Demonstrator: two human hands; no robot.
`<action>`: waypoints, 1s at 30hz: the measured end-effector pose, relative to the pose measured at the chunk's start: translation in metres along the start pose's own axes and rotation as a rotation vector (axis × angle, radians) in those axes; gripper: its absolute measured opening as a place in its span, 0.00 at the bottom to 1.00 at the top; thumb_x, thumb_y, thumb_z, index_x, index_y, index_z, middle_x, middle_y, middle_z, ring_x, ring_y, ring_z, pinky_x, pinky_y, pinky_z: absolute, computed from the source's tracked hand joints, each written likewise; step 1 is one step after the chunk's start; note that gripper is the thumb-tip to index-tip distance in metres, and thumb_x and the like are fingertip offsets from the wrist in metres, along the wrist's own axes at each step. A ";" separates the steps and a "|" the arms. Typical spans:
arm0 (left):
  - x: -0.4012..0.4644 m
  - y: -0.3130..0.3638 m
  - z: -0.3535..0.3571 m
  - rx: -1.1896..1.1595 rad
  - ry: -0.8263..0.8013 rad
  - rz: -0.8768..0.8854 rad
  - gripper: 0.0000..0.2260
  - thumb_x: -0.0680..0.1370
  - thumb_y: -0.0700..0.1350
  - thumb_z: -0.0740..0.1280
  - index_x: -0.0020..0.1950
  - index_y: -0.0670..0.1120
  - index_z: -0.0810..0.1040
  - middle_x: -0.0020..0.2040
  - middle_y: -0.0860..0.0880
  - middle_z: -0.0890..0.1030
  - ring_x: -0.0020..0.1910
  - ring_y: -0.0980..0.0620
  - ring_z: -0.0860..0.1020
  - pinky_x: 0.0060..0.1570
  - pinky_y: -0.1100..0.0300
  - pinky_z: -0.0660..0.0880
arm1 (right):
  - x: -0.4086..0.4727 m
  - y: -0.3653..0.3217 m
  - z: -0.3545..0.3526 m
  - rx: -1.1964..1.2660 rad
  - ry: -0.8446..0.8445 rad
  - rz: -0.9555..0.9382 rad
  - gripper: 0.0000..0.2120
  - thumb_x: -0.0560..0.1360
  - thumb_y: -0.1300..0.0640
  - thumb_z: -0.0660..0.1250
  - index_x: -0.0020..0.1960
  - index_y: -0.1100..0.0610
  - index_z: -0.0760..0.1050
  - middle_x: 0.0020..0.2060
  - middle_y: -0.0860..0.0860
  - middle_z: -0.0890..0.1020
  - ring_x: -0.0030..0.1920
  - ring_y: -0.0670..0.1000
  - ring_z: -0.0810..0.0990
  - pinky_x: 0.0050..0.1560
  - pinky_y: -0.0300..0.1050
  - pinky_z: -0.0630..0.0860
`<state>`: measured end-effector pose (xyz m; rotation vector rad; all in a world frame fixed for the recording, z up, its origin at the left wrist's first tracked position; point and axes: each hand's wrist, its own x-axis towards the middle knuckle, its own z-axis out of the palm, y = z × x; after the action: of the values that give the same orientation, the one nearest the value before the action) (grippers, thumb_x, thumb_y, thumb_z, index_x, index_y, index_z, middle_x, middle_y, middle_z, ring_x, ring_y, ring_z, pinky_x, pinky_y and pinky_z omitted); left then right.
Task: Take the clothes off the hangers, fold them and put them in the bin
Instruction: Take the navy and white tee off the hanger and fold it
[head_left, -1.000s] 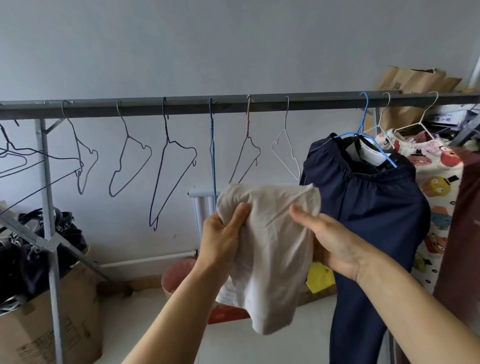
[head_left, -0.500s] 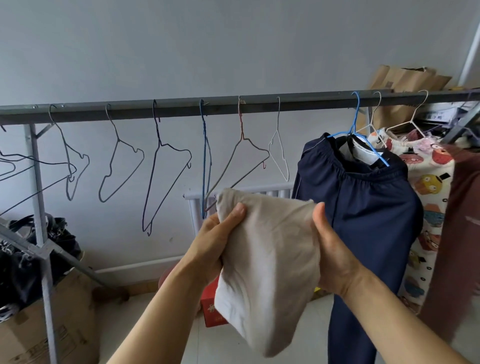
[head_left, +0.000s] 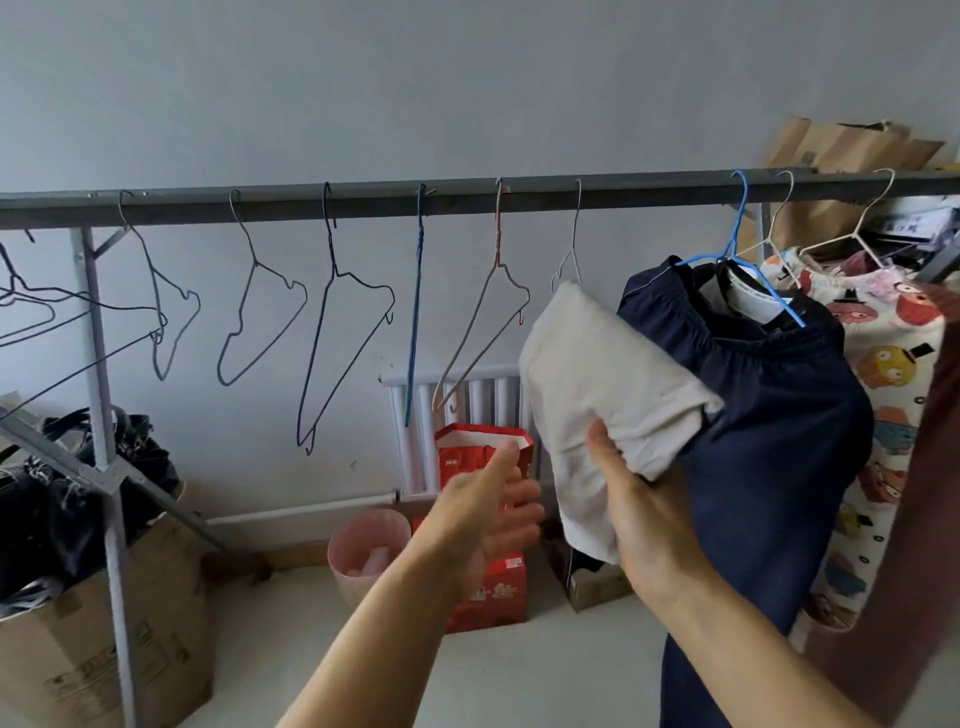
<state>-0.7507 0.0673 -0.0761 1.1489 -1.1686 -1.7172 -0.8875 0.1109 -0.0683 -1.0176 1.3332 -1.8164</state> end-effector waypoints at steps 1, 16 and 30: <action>0.001 -0.003 0.004 -0.134 -0.089 -0.062 0.29 0.75 0.63 0.65 0.62 0.38 0.75 0.60 0.41 0.81 0.57 0.44 0.82 0.61 0.50 0.77 | -0.005 0.004 0.003 -0.016 -0.016 0.004 0.16 0.66 0.38 0.67 0.49 0.45 0.78 0.46 0.37 0.83 0.50 0.34 0.79 0.49 0.30 0.72; 0.007 -0.015 0.018 -0.482 0.092 0.074 0.22 0.67 0.45 0.78 0.58 0.40 0.81 0.51 0.42 0.86 0.52 0.42 0.84 0.58 0.44 0.78 | -0.016 0.016 -0.004 0.713 -0.112 0.527 0.20 0.78 0.49 0.63 0.65 0.60 0.75 0.58 0.62 0.82 0.58 0.62 0.81 0.56 0.58 0.77; -0.005 0.002 0.004 1.075 0.306 0.734 0.14 0.74 0.62 0.69 0.58 0.61 0.78 0.46 0.61 0.79 0.43 0.60 0.75 0.39 0.65 0.69 | 0.019 -0.034 -0.014 -0.909 -0.226 -0.664 0.20 0.69 0.31 0.62 0.42 0.48 0.72 0.41 0.42 0.75 0.46 0.44 0.74 0.50 0.45 0.68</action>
<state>-0.7532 0.0722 -0.0719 1.2322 -2.0383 -0.2769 -0.9113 0.1100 -0.0343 -2.2852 1.8527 -1.3847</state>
